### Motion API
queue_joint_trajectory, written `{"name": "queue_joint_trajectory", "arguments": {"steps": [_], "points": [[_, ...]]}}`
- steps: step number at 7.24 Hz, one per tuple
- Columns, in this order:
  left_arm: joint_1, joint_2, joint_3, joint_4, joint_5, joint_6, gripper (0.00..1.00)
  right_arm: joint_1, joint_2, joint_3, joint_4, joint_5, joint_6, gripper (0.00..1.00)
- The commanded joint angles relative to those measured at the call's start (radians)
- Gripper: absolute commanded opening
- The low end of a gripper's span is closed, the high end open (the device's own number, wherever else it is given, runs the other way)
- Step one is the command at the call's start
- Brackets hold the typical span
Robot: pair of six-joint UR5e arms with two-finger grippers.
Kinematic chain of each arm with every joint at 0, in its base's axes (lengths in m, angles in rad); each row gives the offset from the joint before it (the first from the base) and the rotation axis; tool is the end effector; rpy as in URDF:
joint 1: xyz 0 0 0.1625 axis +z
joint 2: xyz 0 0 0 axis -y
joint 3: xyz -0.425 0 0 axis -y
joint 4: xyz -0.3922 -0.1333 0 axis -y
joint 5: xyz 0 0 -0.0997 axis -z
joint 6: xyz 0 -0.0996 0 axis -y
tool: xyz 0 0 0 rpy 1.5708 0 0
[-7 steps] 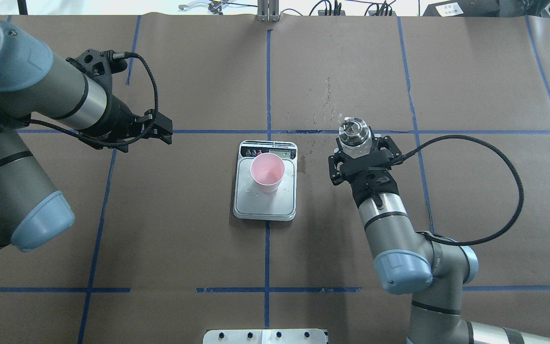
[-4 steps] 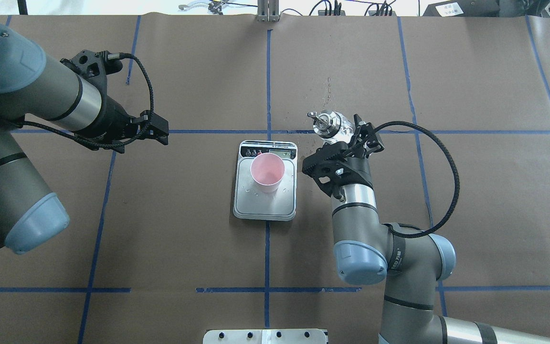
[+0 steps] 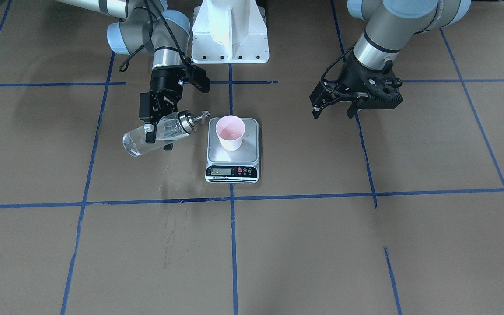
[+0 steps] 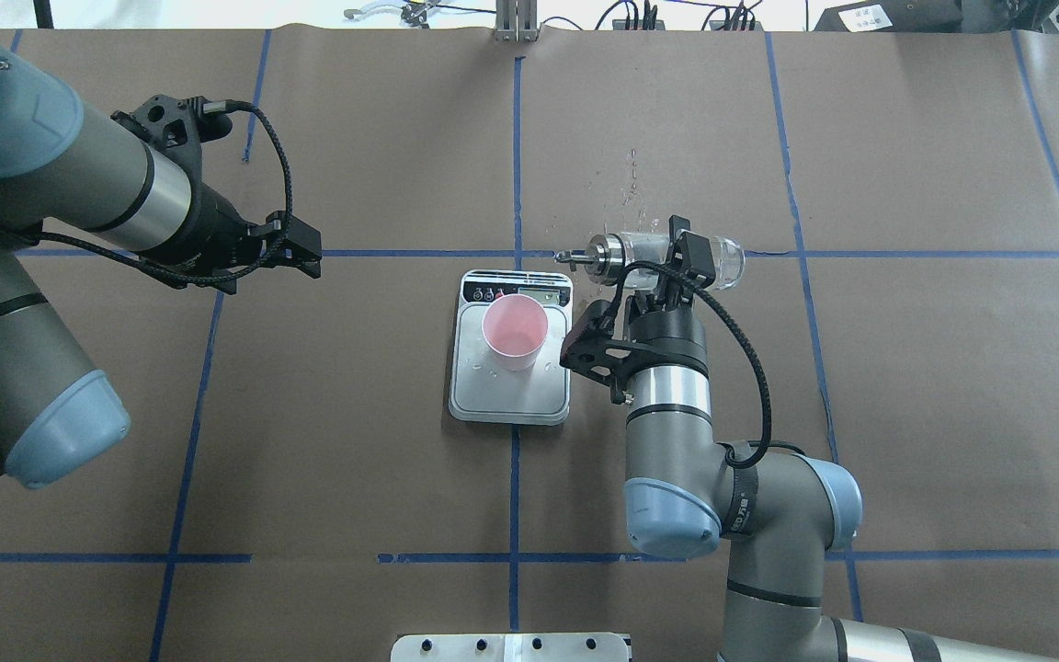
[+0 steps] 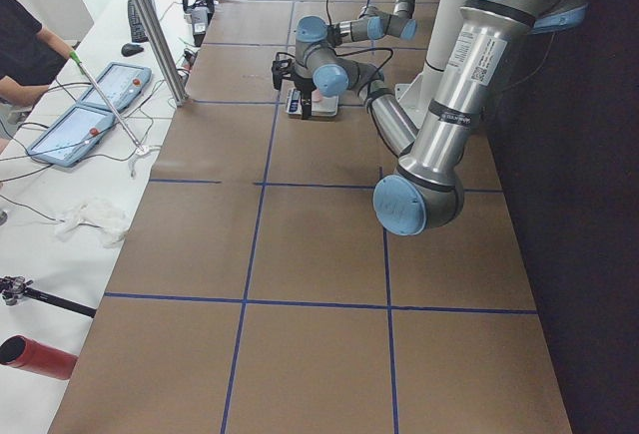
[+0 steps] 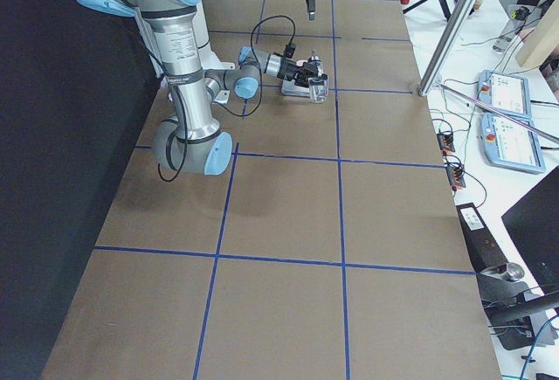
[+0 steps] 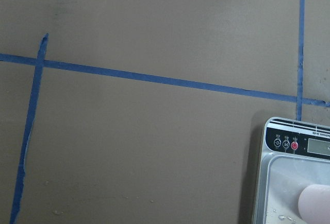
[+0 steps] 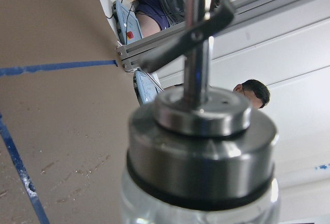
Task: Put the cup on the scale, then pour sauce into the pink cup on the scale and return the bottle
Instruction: 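Tilt the bottle spout over the pink cup with the right gripper to pour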
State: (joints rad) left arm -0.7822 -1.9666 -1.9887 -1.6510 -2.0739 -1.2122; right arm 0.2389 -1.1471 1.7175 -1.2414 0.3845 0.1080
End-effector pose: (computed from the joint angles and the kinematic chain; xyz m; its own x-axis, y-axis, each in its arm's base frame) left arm 0.3398 -0.4578 0.2465 0.5392 -0.1023 -0.8359 0.1726 0.9849 -0.0092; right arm -0.5258 -0.3603 0.2833 0.8546 -0.1757 -0.4886 0.5150 0.1670 0.8408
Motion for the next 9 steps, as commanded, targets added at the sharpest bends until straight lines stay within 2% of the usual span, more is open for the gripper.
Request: {"name": "queue_joint_trajectory", "arguments": {"steps": [1,7,9], "points": [[0.0,0.0,0.001,0.0,0.0,0.0,1.0,-0.019,0.003,-0.019,-0.001,-0.048,-0.145,0.0],[0.0,0.002,0.001,-0.001,0.0,-0.001,1.0,-0.023,0.072,-0.105,-0.003,-0.154,-0.434,0.0],[0.001,0.003,0.002,-0.001,0.002,-0.003,1.0,-0.021,0.086,-0.108,-0.009,-0.19,-0.524,0.0]]}}
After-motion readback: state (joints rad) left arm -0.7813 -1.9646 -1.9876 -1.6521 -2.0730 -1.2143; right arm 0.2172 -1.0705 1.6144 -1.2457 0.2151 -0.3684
